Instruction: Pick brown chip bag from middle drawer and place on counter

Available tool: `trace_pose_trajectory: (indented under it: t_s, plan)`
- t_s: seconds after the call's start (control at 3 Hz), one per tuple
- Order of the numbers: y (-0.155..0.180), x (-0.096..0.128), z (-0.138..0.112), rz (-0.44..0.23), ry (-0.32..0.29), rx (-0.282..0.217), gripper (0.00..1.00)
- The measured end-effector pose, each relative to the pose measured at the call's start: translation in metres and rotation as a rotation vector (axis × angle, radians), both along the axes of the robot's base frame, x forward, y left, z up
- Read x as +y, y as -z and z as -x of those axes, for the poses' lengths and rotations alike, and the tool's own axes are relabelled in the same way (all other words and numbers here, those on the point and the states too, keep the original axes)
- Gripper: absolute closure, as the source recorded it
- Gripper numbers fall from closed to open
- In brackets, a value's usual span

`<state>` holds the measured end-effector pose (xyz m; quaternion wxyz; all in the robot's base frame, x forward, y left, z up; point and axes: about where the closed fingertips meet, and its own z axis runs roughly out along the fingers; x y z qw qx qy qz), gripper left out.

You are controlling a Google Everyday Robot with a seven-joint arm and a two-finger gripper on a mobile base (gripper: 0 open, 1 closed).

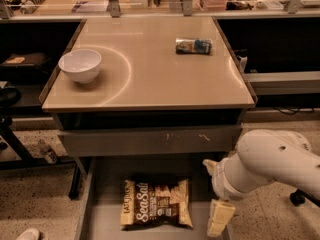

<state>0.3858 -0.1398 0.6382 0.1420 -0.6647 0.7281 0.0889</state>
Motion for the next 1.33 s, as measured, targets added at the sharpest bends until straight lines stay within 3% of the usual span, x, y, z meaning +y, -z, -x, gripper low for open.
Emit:
trace_pose_trajectory:
  t_s: [0.33,0.67,1.0,1.33]
  plan:
    - [0.074,0.005,-0.013,-0.052,0.029,0.059,0.00]
    - [0.149,0.022,-0.027,-0.163,0.032,0.081,0.00]
    - [0.147,0.022,-0.026,-0.164,0.033,0.076,0.00]
    - [0.152,0.033,-0.031,-0.180,0.013,0.041,0.00]
